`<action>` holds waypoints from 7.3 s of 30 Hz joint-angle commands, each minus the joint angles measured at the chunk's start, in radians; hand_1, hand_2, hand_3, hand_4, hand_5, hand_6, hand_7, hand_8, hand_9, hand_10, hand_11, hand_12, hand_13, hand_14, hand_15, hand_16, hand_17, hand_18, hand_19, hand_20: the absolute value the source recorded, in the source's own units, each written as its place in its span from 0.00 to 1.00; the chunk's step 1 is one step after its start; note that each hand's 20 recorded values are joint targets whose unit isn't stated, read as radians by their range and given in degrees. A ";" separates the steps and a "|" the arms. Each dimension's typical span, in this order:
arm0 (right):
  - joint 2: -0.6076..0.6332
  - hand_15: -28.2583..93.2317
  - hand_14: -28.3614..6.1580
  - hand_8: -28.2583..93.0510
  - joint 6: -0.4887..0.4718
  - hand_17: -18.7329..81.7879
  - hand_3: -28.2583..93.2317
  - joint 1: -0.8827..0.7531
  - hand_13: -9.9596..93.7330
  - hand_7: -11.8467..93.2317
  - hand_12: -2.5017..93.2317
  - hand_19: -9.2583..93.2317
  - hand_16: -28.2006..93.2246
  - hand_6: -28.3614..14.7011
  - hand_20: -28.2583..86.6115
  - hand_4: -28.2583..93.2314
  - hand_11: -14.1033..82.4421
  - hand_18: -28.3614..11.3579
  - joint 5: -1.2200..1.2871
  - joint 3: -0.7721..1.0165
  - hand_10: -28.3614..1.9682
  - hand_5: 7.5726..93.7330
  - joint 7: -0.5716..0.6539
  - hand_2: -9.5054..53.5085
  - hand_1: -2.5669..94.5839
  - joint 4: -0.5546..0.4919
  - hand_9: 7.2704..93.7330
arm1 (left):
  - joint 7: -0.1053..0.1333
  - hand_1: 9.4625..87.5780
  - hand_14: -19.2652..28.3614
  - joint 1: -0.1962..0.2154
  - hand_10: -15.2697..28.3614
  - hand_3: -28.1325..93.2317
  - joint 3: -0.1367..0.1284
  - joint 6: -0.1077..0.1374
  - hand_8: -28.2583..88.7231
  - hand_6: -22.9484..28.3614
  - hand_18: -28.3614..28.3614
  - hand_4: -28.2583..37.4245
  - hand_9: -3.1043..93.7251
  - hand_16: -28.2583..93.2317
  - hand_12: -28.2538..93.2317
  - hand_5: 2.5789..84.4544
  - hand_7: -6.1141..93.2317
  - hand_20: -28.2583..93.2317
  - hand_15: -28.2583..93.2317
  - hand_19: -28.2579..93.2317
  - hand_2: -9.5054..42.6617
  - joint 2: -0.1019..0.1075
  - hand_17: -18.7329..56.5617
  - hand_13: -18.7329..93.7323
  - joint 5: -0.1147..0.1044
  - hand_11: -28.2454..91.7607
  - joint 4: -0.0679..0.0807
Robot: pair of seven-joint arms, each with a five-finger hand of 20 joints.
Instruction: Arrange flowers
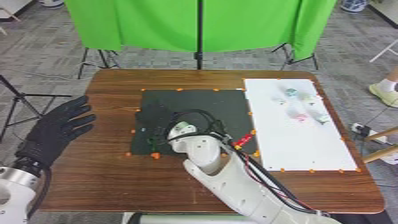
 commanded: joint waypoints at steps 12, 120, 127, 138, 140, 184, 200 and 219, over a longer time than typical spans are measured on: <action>-0.006 0.82 0.64 0.00 -0.006 0.54 0.93 -0.004 0.75 0.52 0.32 0.99 0.49 0.66 0.64 0.00 0.64 0.27 0.193 0.057 0.63 0.68 -0.016 0.06 0.27 -0.093 0.74 | 0.004 0.22 0.67 0.032 0.58 0.82 -0.016 -0.003 0.13 0.50 0.85 0.01 0.24 0.20 0.34 0.32 0.30 0.31 0.60 0.62 0.17 -0.031 0.12 0.30 0.002 0.48 -0.004; -0.130 0.67 0.78 0.09 0.244 0.53 0.93 0.135 0.82 0.58 0.51 0.91 0.54 0.69 0.57 0.00 0.35 0.31 -0.071 0.111 0.84 0.72 -0.034 0.00 0.51 0.280 0.90 | 0.024 0.22 0.68 -0.027 0.58 0.82 0.058 -0.008 0.13 0.50 0.84 0.02 0.24 0.20 0.34 0.32 0.30 0.31 0.60 0.62 0.17 0.012 0.12 0.30 -0.001 0.48 0.010; -0.115 0.68 0.78 0.09 0.212 0.53 0.92 0.121 0.81 0.59 0.51 0.91 0.54 0.69 0.57 0.00 0.35 0.31 -0.098 0.086 0.83 0.71 -0.001 0.01 0.50 0.258 0.89 | 0.017 0.22 0.67 -0.052 0.58 0.82 0.073 -0.014 0.13 0.50 0.84 0.02 0.24 0.20 0.34 0.32 0.30 0.31 0.60 0.62 0.17 0.021 0.12 0.30 0.000 0.48 0.018; -0.128 0.72 0.74 0.08 0.206 0.51 0.91 0.121 0.77 0.59 0.49 0.90 0.49 0.68 0.59 0.00 0.37 0.31 -0.127 0.084 0.81 0.65 0.079 0.00 0.45 0.280 0.84 | 0.011 0.22 0.68 -0.073 0.58 0.82 0.087 -0.020 0.13 0.50 0.84 0.02 0.24 0.20 0.33 0.32 0.30 0.31 0.60 0.62 0.17 0.033 0.12 0.30 -0.002 0.48 0.026; -0.124 0.72 0.74 0.08 0.225 0.51 0.91 0.135 0.77 0.59 0.49 0.90 0.49 0.68 0.59 0.00 0.38 0.30 -0.102 0.067 0.81 0.65 0.107 0.00 0.45 0.292 0.84 | 0.014 0.22 0.68 -0.072 0.58 0.82 0.088 -0.017 0.13 0.50 0.84 0.01 0.24 0.20 0.33 0.32 0.30 0.31 0.60 0.62 0.17 0.034 0.12 0.30 -0.003 0.48 0.028; 0.327 0.73 0.61 0.03 -0.120 0.36 0.99 0.000 0.47 0.45 0.24 0.76 0.36 0.63 0.56 0.00 0.54 0.30 0.242 0.245 0.57 0.38 0.039 0.05 0.29 -0.203 0.39 | 0.044 0.22 0.67 0.144 0.58 0.82 -0.032 0.020 0.13 0.50 0.84 0.01 0.24 0.20 0.34 0.31 0.30 0.31 0.60 0.62 0.17 -0.128 0.12 0.30 0.001 0.48 -0.028; 0.408 0.66 0.63 0.01 -0.110 0.30 1.00 -0.057 0.36 0.47 0.24 0.68 0.33 0.77 0.52 0.03 0.54 0.28 0.189 0.289 0.65 0.34 -0.115 0.08 0.35 -0.280 0.30 | 0.029 0.22 0.67 0.122 0.58 0.82 -0.018 -0.003 0.13 0.50 0.84 0.01 0.24 0.20 0.34 0.31 0.30 0.31 0.60 0.62 0.17 -0.121 0.12 0.30 0.013 0.48 -0.025; 0.686 0.72 0.63 0.04 -0.122 0.37 0.97 -0.576 0.48 0.42 0.24 0.75 0.34 0.64 0.52 0.00 0.57 0.30 0.372 0.863 0.61 0.36 0.244 0.00 0.30 -0.478 0.38 | 0.034 0.22 0.67 0.150 0.58 0.82 -0.042 0.005 0.13 0.50 0.85 0.01 0.24 0.20 0.34 0.31 0.30 0.31 0.60 0.62 0.17 -0.142 0.12 0.30 0.011 0.48 -0.034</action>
